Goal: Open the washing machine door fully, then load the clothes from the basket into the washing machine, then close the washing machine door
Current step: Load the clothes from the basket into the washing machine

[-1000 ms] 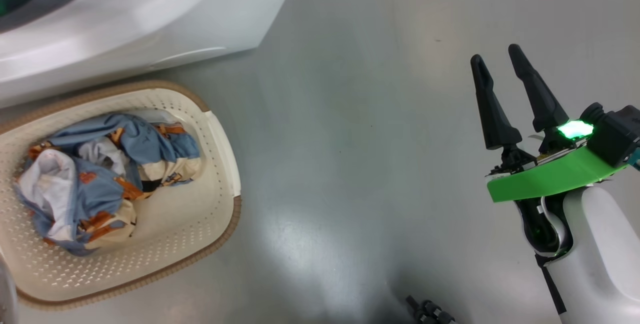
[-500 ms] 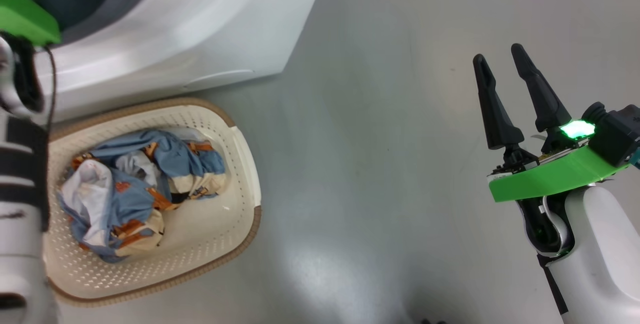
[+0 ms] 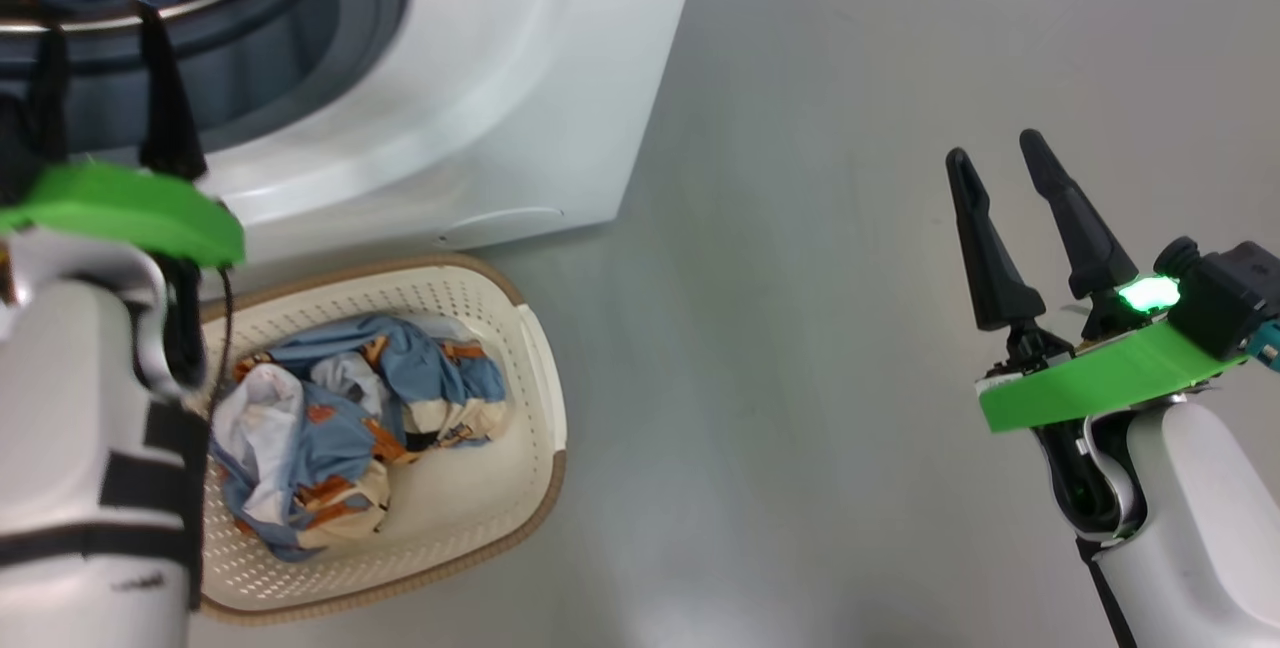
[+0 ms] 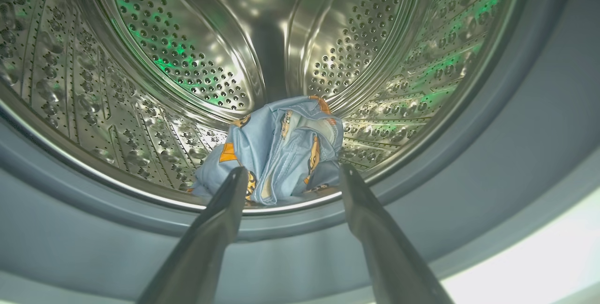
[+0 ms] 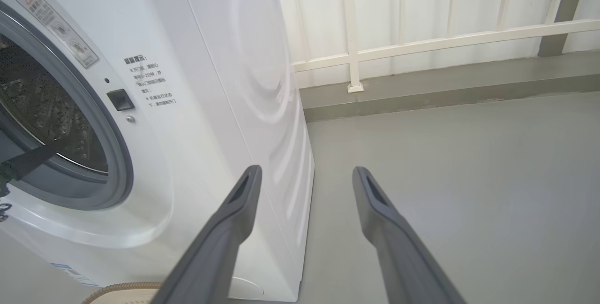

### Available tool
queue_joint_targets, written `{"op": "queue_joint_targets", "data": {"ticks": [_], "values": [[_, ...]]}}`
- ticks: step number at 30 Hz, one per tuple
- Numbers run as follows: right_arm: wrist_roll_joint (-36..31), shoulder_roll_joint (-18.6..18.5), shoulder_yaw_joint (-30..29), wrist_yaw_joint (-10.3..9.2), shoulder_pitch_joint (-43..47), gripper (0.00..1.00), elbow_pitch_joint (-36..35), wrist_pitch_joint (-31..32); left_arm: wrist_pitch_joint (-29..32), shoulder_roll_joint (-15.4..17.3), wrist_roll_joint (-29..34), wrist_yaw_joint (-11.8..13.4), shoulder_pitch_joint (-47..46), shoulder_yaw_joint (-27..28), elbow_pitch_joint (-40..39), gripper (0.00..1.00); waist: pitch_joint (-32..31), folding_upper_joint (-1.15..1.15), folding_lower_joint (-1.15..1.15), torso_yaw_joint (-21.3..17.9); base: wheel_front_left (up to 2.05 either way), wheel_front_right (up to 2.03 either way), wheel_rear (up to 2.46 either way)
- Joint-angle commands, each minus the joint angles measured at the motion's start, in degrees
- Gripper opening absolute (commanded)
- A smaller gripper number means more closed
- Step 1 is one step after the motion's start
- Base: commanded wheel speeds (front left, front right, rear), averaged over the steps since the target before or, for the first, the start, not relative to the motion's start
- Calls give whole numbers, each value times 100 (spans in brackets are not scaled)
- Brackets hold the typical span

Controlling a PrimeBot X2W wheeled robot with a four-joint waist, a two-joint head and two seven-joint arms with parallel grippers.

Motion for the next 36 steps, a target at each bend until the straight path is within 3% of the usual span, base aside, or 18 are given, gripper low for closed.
{"op": "queue_joint_targets", "data": {"ticks": [1,12,25,36], "values": [[-17,-60,83,9,217,100,-102,-27,-18,163,87,-26,247,139,-263,100,-252,0,0,143,0,0,0],[-63,-97,99,9,400,100,-46,-27,-18,-12,323,-46,1401,92,-1115,100,-774,0,0,372,0,0,0],[-98,-129,112,9,739,100,30,-27,-18,-380,57,45,2803,349,-2128,100,-1461,0,0,644,0,0,0],[-99,-149,162,9,986,100,-11,-27,-18,-461,32,96,3614,249,-2561,100,-1753,0,0,818,0,0,0]]}}
